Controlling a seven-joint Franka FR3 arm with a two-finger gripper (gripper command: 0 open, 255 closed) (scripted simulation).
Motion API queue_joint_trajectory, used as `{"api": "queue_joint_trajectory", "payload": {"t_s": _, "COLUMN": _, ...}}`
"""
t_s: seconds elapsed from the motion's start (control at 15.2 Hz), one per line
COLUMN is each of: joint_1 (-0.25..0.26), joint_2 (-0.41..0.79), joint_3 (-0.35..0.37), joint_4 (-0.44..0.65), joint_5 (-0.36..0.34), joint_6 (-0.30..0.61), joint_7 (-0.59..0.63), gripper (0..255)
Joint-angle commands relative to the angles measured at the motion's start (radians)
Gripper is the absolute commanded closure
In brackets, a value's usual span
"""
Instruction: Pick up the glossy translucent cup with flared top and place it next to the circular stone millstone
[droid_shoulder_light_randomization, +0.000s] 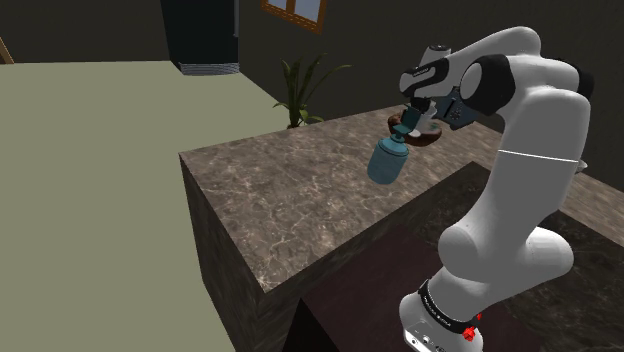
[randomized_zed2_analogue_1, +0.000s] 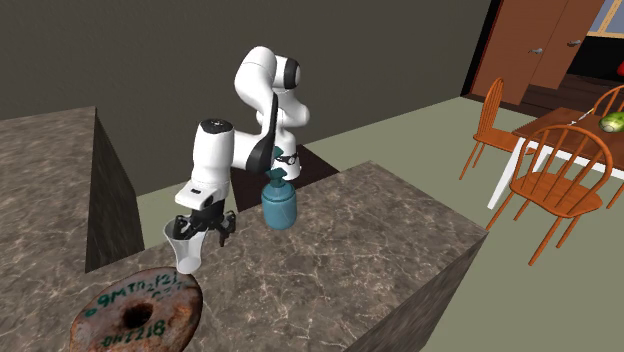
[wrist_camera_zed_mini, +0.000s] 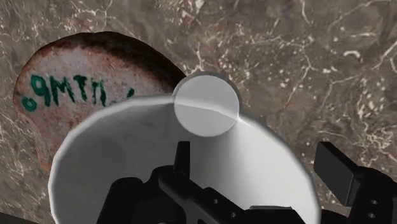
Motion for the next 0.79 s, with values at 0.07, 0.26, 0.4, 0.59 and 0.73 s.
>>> {"api": "queue_joint_trajectory", "payload": {"t_s": 0.07, "joint_1": -0.006, "joint_2": -0.003, "joint_3": -0.008, "joint_4": -0.025, "joint_5": -0.006, "joint_6": -0.018, "joint_7": -0.002, "gripper": 0}}
{"api": "queue_joint_trajectory", "payload": {"t_s": 0.26, "joint_1": 0.009, "joint_2": -0.06, "joint_3": -0.009, "joint_4": -0.018, "joint_5": -0.016, "joint_6": -0.083, "joint_7": 0.004, "gripper": 0}}
{"api": "queue_joint_trajectory", "payload": {"t_s": 0.4, "joint_1": 0.009, "joint_2": -0.06, "joint_3": -0.009, "joint_4": -0.018, "joint_5": -0.016, "joint_6": -0.083, "joint_7": 0.004, "gripper": 0}}
{"api": "queue_joint_trajectory", "payload": {"t_s": 0.59, "joint_1": 0.009, "joint_2": -0.06, "joint_3": -0.009, "joint_4": -0.018, "joint_5": -0.016, "joint_6": -0.083, "joint_7": 0.004, "gripper": 0}}
{"api": "queue_joint_trajectory", "payload": {"t_s": 0.73, "joint_1": 0.009, "joint_2": -0.06, "joint_3": -0.009, "joint_4": -0.018, "joint_5": -0.016, "joint_6": -0.083, "joint_7": 0.004, "gripper": 0}}
